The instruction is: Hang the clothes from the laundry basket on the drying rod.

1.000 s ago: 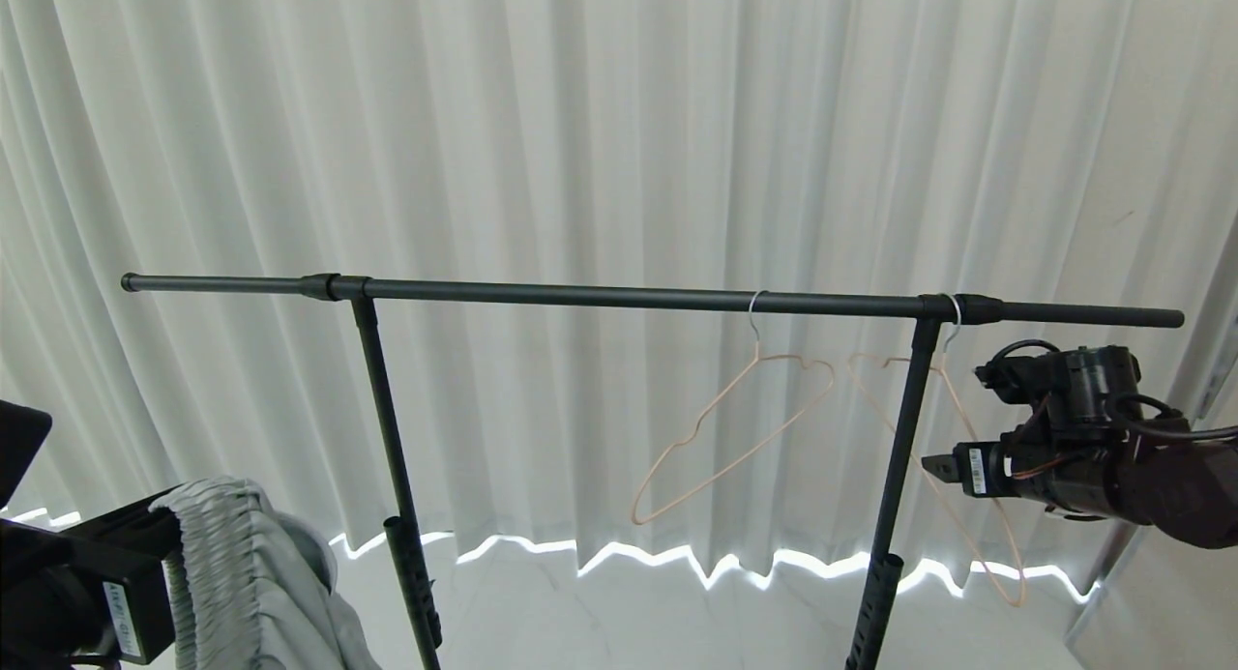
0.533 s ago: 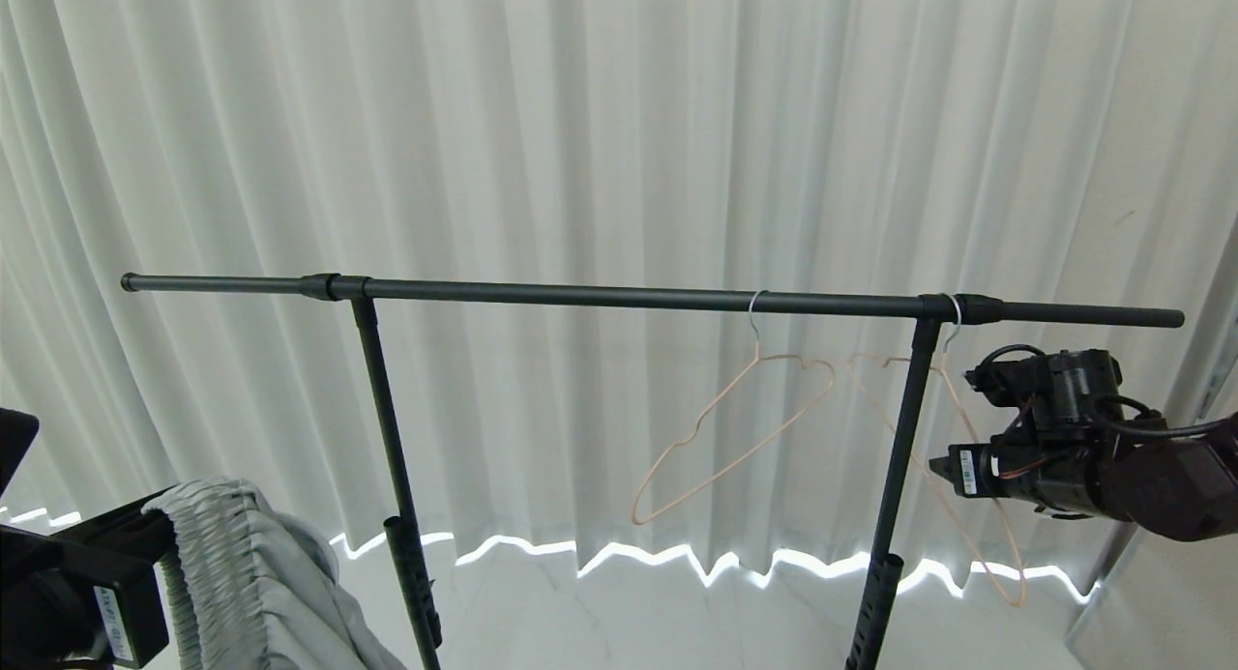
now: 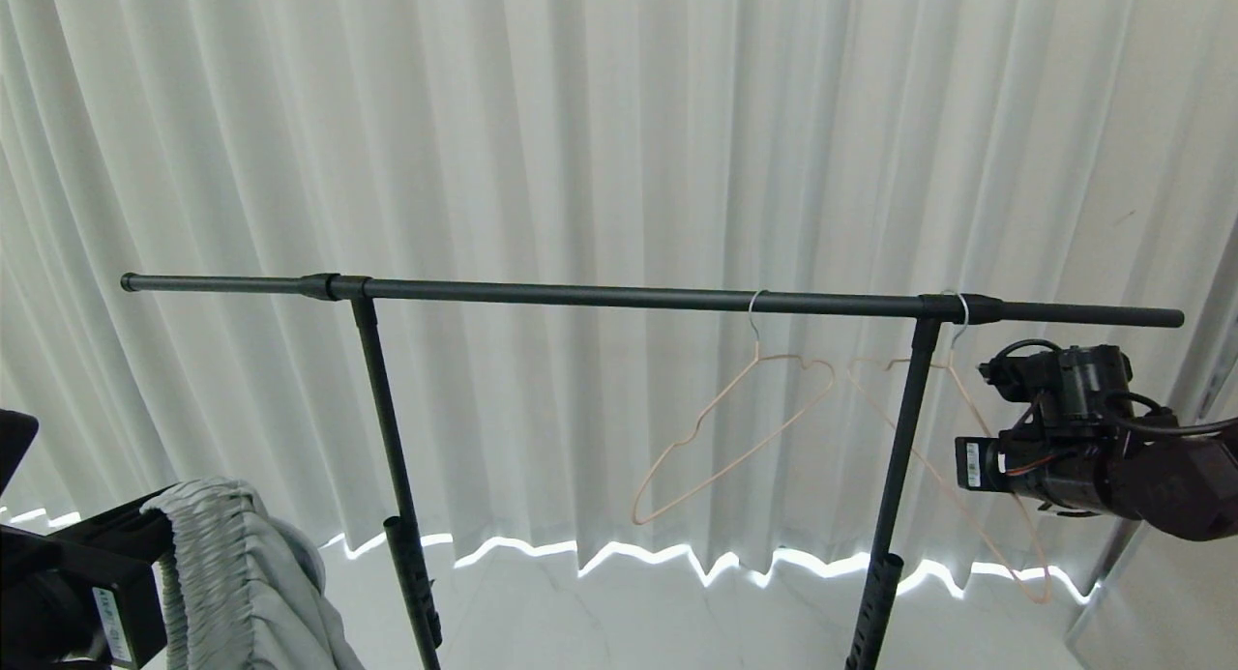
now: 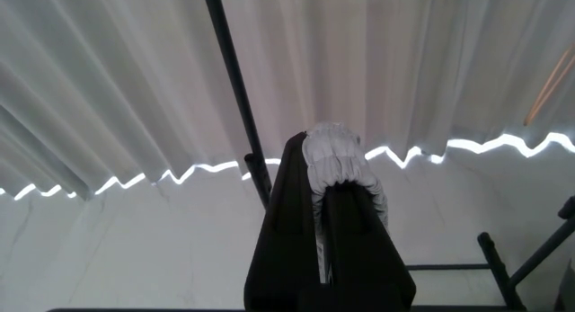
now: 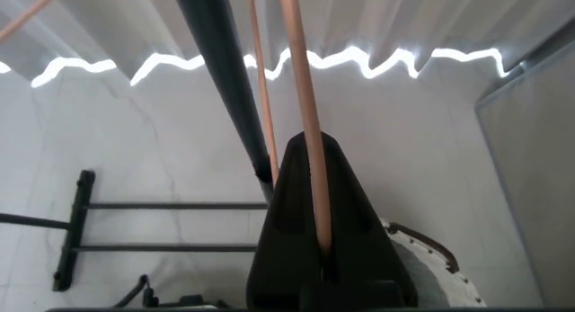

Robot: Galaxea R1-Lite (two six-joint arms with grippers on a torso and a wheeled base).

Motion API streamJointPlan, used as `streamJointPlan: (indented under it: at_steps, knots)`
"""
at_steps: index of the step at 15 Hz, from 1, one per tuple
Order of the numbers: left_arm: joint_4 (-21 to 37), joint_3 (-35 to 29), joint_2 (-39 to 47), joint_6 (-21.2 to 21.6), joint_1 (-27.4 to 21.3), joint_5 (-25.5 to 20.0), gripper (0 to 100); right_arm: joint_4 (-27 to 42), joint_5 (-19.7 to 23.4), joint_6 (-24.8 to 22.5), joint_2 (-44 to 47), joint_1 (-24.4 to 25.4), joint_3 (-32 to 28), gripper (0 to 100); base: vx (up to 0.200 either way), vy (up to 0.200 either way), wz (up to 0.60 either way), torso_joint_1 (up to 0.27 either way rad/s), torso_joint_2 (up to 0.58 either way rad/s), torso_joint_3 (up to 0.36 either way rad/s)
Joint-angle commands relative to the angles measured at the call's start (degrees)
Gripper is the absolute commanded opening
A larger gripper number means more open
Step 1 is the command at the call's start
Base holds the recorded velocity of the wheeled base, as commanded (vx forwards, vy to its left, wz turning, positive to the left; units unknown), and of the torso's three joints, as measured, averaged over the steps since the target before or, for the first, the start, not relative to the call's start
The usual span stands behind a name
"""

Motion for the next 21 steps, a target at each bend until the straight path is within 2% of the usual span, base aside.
streamJointPlan:
  at_steps: [1, 8, 11, 14, 17, 21]
  knots:
    - [0.0, 0.1, 0.0, 0.0, 0.0, 0.0, 0, 0.0, -0.1, 1.2, -2.7, 0.0, 0.6, 0, 0.0, 0.0, 0.0, 0.0, 0.0, 0.0]
    - [-0.1, 0.1, 0.2, 0.8, 0.0, 0.0, 0, -0.2, -0.1, 1.9, -11.8, 0.0, 3.8, 0, 0.0, 0.0, 0.0, 0.0, 0.0, 0.0]
    - [0.0, 0.5, 0.2, 1.2, 0.0, 0.1, 0, -0.2, -0.1, 1.8, -16.9, 0.1, 8.6, 0, 0.0, 0.0, 0.0, 0.0, 0.0, 0.0]
    - [-0.1, 1.1, 0.2, 3.7, 0.4, 0.4, 0, -0.2, 0.0, 1.8, -24.7, 0.1, 14.9, 0, 0.0, 0.0, 0.0, 0.0, 0.0, 0.0]
    - [0.0, 1.1, 0.2, 3.7, 0.5, 0.5, 0, 0.0, 0.0, 1.5, -31.2, 0.3, 20.3, 0, -0.2, 0.0, 0.0, 0.009, 0.0, 0.005]
    - [0.0, 1.0, 0.3, 3.8, 0.5, 0.5, 0, 0.1, -0.1, 1.4, -35.6, 0.3, 24.1, 0, -0.2, 0.0, 0.0, -0.004, 0.0, 0.005]
